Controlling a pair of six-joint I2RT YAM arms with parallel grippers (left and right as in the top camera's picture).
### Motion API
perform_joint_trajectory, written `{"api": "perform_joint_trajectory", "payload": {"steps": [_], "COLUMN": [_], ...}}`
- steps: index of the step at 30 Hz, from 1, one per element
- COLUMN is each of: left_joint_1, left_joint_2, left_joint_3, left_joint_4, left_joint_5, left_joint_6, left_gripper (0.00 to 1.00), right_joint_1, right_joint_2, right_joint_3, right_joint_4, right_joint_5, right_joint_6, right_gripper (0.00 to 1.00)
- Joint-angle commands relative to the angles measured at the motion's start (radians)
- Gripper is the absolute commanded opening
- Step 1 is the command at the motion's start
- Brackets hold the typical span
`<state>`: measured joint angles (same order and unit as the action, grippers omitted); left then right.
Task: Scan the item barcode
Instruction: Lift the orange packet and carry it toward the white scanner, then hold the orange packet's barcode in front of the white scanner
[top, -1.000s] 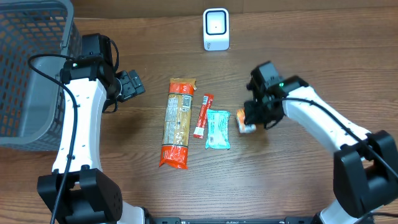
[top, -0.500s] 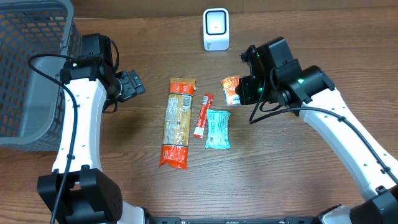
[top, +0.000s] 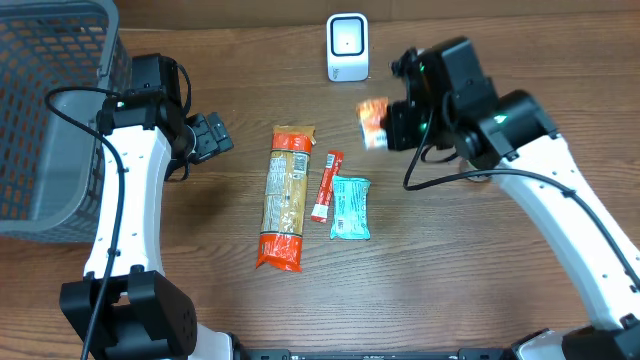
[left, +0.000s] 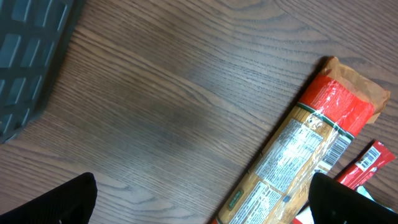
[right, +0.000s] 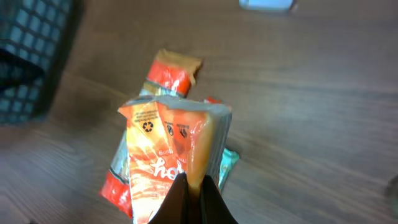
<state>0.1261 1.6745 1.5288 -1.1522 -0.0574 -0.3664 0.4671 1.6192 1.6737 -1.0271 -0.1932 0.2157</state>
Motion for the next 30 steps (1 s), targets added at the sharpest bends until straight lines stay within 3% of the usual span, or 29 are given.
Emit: {"api": "perform_joint_trajectory", "payload": {"steps": [1, 10, 15, 19, 23, 30], "left_joint_1": [-0.002, -0.002, -0.002, -0.002, -0.002, -0.002], "left_joint_2": [-0.014, -0.014, -0.014, -0.014, -0.014, -0.014], "left_joint_3": [0.016, 0.016, 0.016, 0.016, 0.016, 0.016], "left_joint_4": [0.001, 0.001, 0.001, 0.001, 0.001, 0.001], "left_joint_5": [-0.009, -0.009, -0.009, -0.009, -0.009, -0.009], "left_joint_6": [0.011, 0.011, 0.011, 0.011, 0.011, 0.011], "left_gripper": [1.0, 1.0, 1.0, 1.0, 1.0, 1.0], "right_joint_1": [0.004, 0.004, 0.007, 0.039, 0.099, 0.149], "right_joint_2": [0.017, 0.212, 0.318, 0.442, 0.587, 0.763], "right_joint_3": [0.224, 0.709, 0.722, 0.722, 0.722, 0.721], "right_joint_4": [-0.087, -0.28, -0.219, -0.147, -0.028, 0.251], "right_joint_5": [0.098, 0.142, 0.247, 0.48, 0.623, 0.893], "right_joint_6": [0.023, 0.0, -0.093, -0.149, -0.442, -0.751], "right_gripper": [0.03, 0.03, 0.04, 0.04, 0.04, 0.04]}}
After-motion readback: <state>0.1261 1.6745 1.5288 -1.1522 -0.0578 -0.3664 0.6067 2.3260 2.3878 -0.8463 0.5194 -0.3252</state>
